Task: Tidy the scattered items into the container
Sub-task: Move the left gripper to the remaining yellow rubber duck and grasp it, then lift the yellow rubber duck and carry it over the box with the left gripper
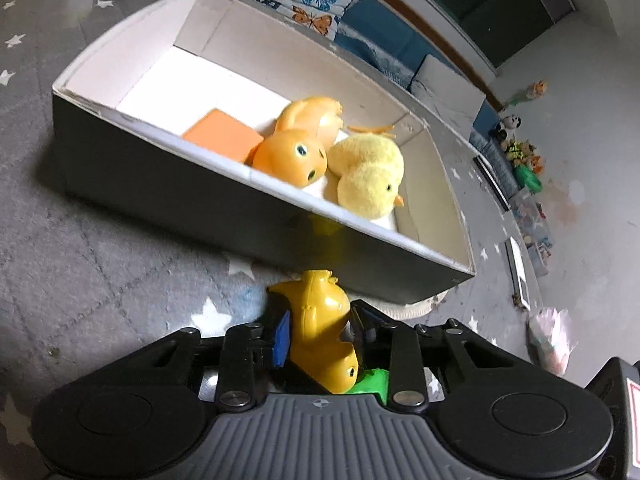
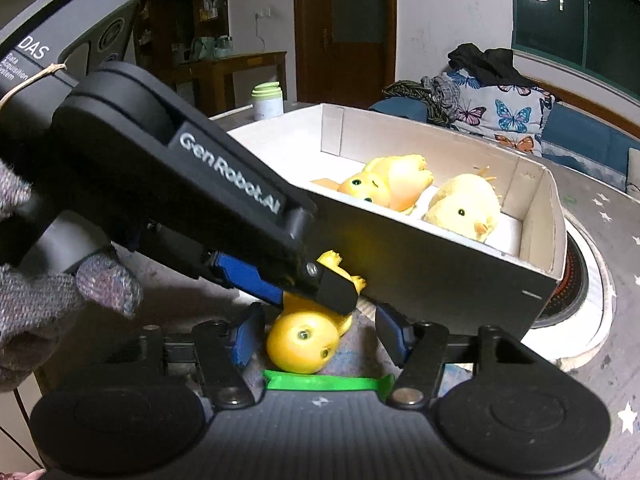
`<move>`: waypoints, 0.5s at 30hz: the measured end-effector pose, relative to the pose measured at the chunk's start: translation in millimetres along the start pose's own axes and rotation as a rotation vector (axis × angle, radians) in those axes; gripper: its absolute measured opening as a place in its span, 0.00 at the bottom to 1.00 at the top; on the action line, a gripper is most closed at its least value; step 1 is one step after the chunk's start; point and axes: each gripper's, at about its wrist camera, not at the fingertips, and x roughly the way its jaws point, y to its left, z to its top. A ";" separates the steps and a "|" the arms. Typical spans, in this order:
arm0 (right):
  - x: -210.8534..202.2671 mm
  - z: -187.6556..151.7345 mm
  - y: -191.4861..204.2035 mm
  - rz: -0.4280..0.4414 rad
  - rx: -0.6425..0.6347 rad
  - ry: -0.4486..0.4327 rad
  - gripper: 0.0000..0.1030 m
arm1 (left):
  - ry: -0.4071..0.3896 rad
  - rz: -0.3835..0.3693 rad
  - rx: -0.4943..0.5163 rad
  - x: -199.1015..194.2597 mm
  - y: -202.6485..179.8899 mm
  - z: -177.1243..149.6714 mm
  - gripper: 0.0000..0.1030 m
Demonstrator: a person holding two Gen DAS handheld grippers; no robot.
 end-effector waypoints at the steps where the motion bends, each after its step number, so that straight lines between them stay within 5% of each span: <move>1: 0.3 -0.4 0.2 0.001 0.000 0.002 0.60 | -0.002 0.000 0.001 -0.3 -0.2 -0.5 0.32; 15: -5.2 -3.2 8.2 0.024 -0.030 -0.014 0.60 | -0.021 -0.044 0.046 -15.7 -5.2 -5.7 0.32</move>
